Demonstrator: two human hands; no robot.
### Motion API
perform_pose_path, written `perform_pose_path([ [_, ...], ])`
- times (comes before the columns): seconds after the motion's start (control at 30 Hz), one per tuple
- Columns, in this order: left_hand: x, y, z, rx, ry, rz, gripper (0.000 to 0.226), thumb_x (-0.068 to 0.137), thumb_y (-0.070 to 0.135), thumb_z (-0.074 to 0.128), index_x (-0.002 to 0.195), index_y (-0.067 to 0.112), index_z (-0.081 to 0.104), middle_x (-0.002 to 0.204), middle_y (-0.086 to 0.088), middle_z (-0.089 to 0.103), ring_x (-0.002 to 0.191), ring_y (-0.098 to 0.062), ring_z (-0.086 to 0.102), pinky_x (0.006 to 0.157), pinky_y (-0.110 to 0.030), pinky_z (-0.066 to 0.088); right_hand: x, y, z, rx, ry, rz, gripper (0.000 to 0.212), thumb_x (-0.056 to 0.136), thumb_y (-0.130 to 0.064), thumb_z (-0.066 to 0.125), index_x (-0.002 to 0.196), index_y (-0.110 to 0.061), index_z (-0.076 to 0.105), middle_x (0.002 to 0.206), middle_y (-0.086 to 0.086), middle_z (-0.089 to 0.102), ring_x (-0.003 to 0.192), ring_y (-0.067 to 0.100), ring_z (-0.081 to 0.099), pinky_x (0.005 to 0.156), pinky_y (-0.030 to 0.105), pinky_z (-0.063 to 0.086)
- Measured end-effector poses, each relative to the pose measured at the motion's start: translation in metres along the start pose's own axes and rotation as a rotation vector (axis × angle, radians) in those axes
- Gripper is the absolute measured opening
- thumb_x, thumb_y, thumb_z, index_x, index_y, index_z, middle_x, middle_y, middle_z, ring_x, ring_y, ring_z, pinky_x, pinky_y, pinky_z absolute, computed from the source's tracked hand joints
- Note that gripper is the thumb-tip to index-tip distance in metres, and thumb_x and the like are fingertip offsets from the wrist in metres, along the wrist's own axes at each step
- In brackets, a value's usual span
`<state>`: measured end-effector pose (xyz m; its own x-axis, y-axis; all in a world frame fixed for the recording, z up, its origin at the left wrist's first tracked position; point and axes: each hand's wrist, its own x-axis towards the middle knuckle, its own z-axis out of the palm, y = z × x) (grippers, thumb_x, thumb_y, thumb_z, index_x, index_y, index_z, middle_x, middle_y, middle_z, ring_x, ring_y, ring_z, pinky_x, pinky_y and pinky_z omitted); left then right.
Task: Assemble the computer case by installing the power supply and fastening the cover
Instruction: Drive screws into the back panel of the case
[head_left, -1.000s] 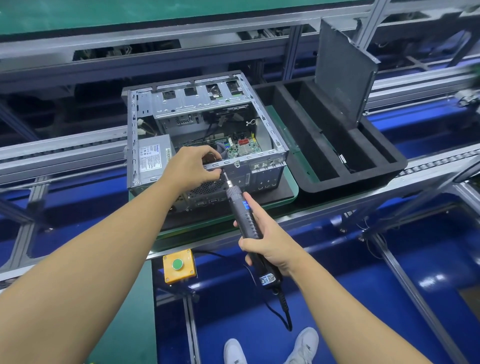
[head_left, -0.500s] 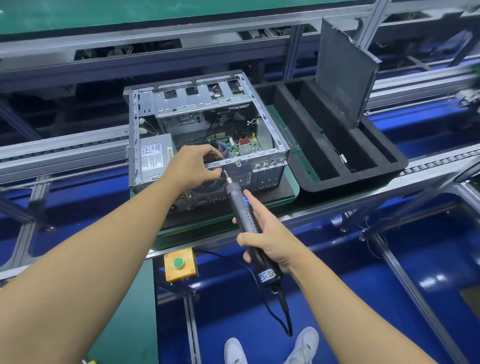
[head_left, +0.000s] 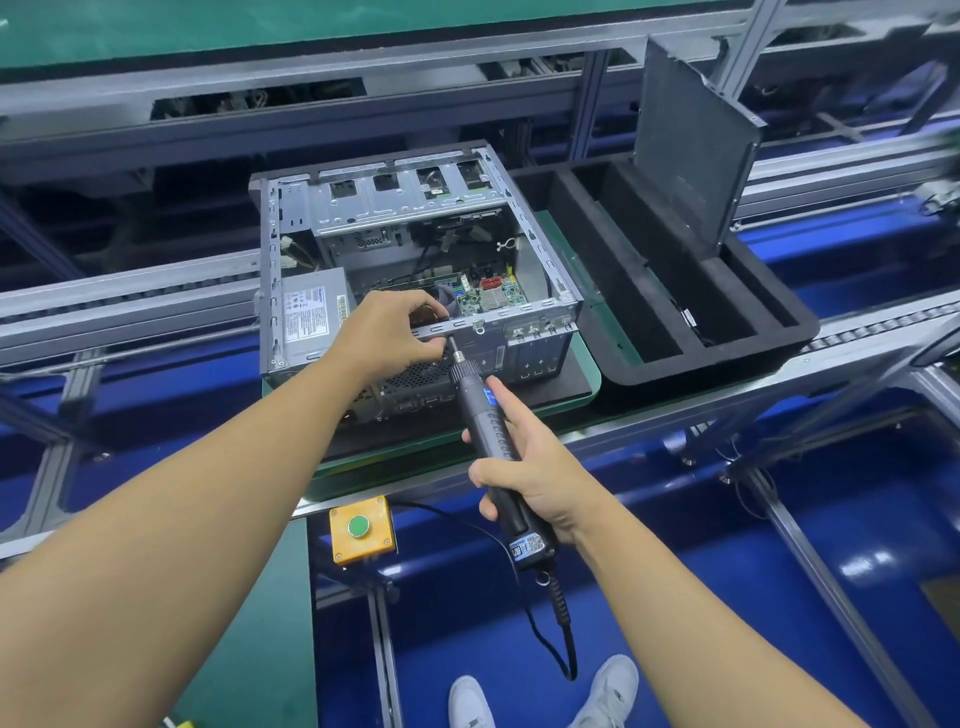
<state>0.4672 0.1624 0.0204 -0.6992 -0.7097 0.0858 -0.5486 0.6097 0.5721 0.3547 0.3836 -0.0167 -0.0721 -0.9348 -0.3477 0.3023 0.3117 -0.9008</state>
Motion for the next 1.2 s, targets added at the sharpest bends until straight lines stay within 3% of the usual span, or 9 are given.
perform_pose_path([
  [0.1, 0.000, 0.000, 0.000, -0.004, 0.002, 0.000, 0.028, 0.077, 0.026, 0.079, 0.104, 0.029, 0.071, 0.088, 0.013, 0.067, 0.085, -0.012, 0.064, 0.079, -0.037, 0.057, 0.001, -0.002, 0.002, -0.084, 0.013, -0.002, 0.105, 0.081, -0.001, 0.072, 0.155, -0.058, 0.024, 0.116, 0.010, 0.062, 0.056, 0.026, 0.059, 0.058, 0.037, 0.056],
  [0.3, 0.000, -0.002, -0.001, 0.028, -0.040, 0.006, 0.029, 0.078, 0.033, 0.076, 0.105, 0.036, 0.065, 0.089, 0.022, 0.062, 0.086, -0.009, 0.062, 0.069, -0.026, 0.049, -0.003, -0.001, -0.001, -0.083, -0.014, 0.025, 0.102, 0.079, -0.006, 0.073, 0.148, -0.067, 0.029, 0.122, 0.005, 0.061, 0.058, 0.024, 0.059, 0.058, 0.036, 0.056],
  [0.43, -0.001, -0.002, -0.001, 0.032, -0.023, -0.003, 0.026, 0.081, 0.041, 0.075, 0.103, 0.039, 0.063, 0.097, 0.017, 0.066, 0.093, -0.009, 0.063, 0.078, -0.029, 0.053, -0.015, -0.002, -0.010, -0.079, -0.008, 0.009, 0.101, 0.080, -0.006, 0.072, 0.147, -0.068, 0.030, 0.125, 0.006, 0.061, 0.058, 0.026, 0.057, 0.058, 0.036, 0.055],
  [0.6, -0.005, 0.006, 0.004, 0.089, 0.048, -0.044, 0.022, 0.080, 0.046, 0.072, 0.096, 0.046, 0.058, 0.091, 0.016, 0.066, 0.079, -0.006, 0.061, 0.059, -0.027, 0.048, -0.024, -0.008, -0.027, 0.018, 0.027, -0.059, 0.100, 0.078, -0.002, 0.071, 0.148, -0.064, 0.035, 0.122, 0.007, 0.064, 0.058, 0.028, 0.053, 0.056, 0.036, 0.053],
  [0.77, 0.002, 0.014, -0.007, 0.035, -0.094, -0.061, 0.030, 0.084, 0.046, 0.073, 0.110, 0.036, 0.063, 0.110, 0.014, 0.065, 0.104, -0.012, 0.059, 0.095, -0.041, 0.050, -0.028, -0.025, -0.053, 0.090, 0.091, -0.109, 0.096, 0.077, 0.002, 0.069, 0.152, -0.050, 0.038, 0.108, 0.000, 0.069, 0.058, 0.029, 0.053, 0.053, 0.034, 0.052],
  [0.9, 0.016, 0.051, -0.012, -0.120, 0.059, -0.038, 0.035, 0.087, 0.028, 0.055, 0.121, 0.035, 0.059, 0.112, 0.020, 0.061, 0.111, -0.009, 0.057, 0.109, -0.045, 0.039, -0.027, -0.047, -0.078, 0.121, 0.170, -0.173, 0.067, 0.072, 0.003, 0.068, 0.135, -0.017, 0.056, 0.108, 0.007, 0.070, 0.052, 0.026, 0.054, 0.048, 0.031, 0.050],
  [1.0, 0.041, 0.084, -0.014, -0.295, 0.176, -0.068, 0.032, 0.093, 0.015, 0.041, 0.105, 0.036, 0.063, 0.104, 0.021, 0.066, 0.085, 0.005, 0.059, 0.082, -0.032, 0.050, -0.024, -0.064, -0.107, 0.161, 0.222, -0.191, 0.056, 0.076, 0.001, 0.066, 0.130, -0.004, 0.054, 0.111, 0.012, 0.072, 0.057, 0.026, 0.058, 0.049, 0.032, 0.052],
  [1.1, 0.071, 0.116, -0.006, -0.321, 0.137, -0.052, 0.031, 0.096, 0.013, 0.042, 0.100, 0.034, 0.064, 0.095, 0.017, 0.071, 0.062, 0.000, 0.057, 0.051, -0.019, 0.045, -0.016, -0.079, -0.142, 0.201, 0.250, -0.207, 0.041, 0.090, 0.003, 0.058, 0.130, -0.007, 0.054, 0.128, 0.007, 0.070, 0.071, 0.024, 0.067, 0.053, 0.034, 0.055],
  [1.2, 0.105, 0.146, 0.022, -0.276, 0.035, -0.032, 0.031, 0.094, 0.012, 0.046, 0.097, 0.037, 0.064, 0.089, 0.019, 0.071, 0.059, 0.002, 0.057, 0.050, -0.012, 0.041, -0.005, -0.092, -0.185, 0.252, 0.237, -0.174, 0.035, 0.101, -0.002, 0.050, 0.132, -0.017, 0.057, 0.134, -0.002, 0.068, 0.081, 0.029, 0.072, 0.066, 0.044, 0.061],
])
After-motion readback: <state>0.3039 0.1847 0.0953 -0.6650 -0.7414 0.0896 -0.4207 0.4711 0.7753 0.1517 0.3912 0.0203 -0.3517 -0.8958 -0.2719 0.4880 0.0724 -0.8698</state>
